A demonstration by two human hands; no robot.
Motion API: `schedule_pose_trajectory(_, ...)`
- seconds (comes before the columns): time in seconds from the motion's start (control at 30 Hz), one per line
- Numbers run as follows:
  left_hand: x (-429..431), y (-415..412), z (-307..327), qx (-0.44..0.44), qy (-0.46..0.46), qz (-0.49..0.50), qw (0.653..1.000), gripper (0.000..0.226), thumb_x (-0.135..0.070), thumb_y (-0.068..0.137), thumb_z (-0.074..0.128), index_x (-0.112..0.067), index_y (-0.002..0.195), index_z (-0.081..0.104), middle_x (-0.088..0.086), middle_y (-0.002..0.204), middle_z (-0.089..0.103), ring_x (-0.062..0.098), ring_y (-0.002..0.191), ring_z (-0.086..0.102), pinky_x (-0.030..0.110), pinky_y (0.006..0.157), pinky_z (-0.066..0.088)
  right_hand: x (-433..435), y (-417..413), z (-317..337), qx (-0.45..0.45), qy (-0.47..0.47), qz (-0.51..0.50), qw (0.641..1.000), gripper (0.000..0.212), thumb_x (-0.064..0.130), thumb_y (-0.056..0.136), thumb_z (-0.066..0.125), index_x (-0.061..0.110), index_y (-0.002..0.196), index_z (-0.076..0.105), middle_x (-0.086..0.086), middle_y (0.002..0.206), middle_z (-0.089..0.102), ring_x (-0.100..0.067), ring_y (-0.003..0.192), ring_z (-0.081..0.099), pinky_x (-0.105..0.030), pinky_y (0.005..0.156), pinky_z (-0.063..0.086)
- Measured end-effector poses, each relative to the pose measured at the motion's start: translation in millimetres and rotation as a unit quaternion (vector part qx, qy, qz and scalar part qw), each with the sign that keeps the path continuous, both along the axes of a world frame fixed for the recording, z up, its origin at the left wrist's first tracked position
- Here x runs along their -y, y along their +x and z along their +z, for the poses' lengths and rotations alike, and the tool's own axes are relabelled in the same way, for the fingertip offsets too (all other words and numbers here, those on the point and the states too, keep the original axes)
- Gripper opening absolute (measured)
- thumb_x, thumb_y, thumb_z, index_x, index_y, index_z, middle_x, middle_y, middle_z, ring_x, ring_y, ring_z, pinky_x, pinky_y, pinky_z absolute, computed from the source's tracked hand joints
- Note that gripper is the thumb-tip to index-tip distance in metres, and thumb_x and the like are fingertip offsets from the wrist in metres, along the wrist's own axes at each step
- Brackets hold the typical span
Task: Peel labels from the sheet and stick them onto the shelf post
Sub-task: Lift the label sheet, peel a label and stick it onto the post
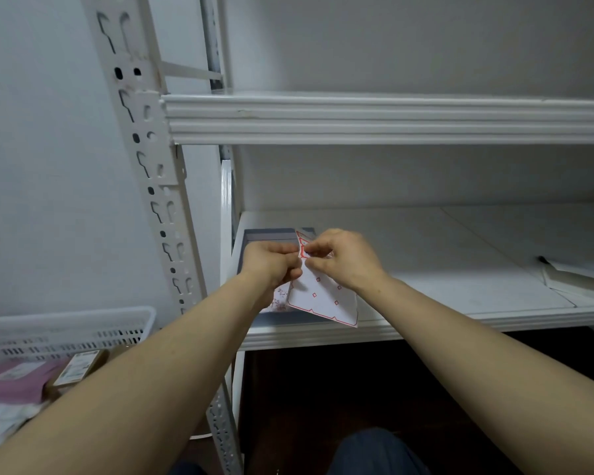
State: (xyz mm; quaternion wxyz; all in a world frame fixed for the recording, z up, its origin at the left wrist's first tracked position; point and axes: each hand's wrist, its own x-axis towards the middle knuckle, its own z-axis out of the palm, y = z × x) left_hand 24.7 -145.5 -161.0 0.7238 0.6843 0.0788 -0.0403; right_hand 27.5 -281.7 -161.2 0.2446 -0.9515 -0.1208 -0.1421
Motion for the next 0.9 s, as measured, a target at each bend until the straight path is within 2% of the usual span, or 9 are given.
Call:
schedule_pose_trajectory(0.27,-0.9,0.2,-0.1,0.035,0.020,-0.006,0.999,0.026,0.013,0.084,0.060,0.010,0.110,0.062,0.009,0.075,0.062,0.016,0.055,0.052,0.015,0.051,0.052,0.0,3.0,-1.3,-0.003,0.007,-0.001,1.000,0.024,0.028,0.082,0.067,0.028,0.105,0.072,0.004,0.102,0.066,-0.018,0.097,0.061,-0.036,0.083,0.050)
schedule_pose_trajectory(0.47,-1.2,-0.1,1.8,0.036,-0.014,-0.017,0.999,0.029,0.014,0.083,0.059,0.013,0.112,0.059,0.020,0.091,0.065,0.025,0.073,0.063,0.020,0.062,0.057,0.1,4.5,0.7,-0.009,0.004,-0.005,1.000,0.024,0.033,0.083,0.067,0.027,0.105,0.072,0.003,0.103,0.067,-0.019,0.097,0.061,-0.037,0.083,0.050)
schedule_pose_trajectory(0.67,-2.2,0.8,4.4,0.028,-0.022,-0.017,0.999,0.026,0.015,0.080,0.063,0.014,0.106,0.060,0.015,0.077,0.064,0.023,0.067,0.064,0.021,0.061,0.057,0.8,4.7,1.1,-0.017,0.009,-0.008,1.000,0.023,0.034,0.082,0.068,0.027,0.104,0.073,0.005,0.102,0.068,-0.018,0.097,0.063,-0.036,0.083,0.051)
schedule_pose_trajectory(0.9,-4.6,2.9,2.0,0.026,-0.012,-0.017,0.999,0.023,0.009,0.079,0.068,0.012,0.101,0.062,0.018,0.081,0.065,0.025,0.069,0.066,0.022,0.062,0.059,1.3,3.1,3.3,-0.035,0.024,-0.011,0.999,0.021,0.032,0.080,0.069,0.027,0.100,0.074,0.007,0.099,0.072,-0.013,0.094,0.065,-0.032,0.083,0.052)
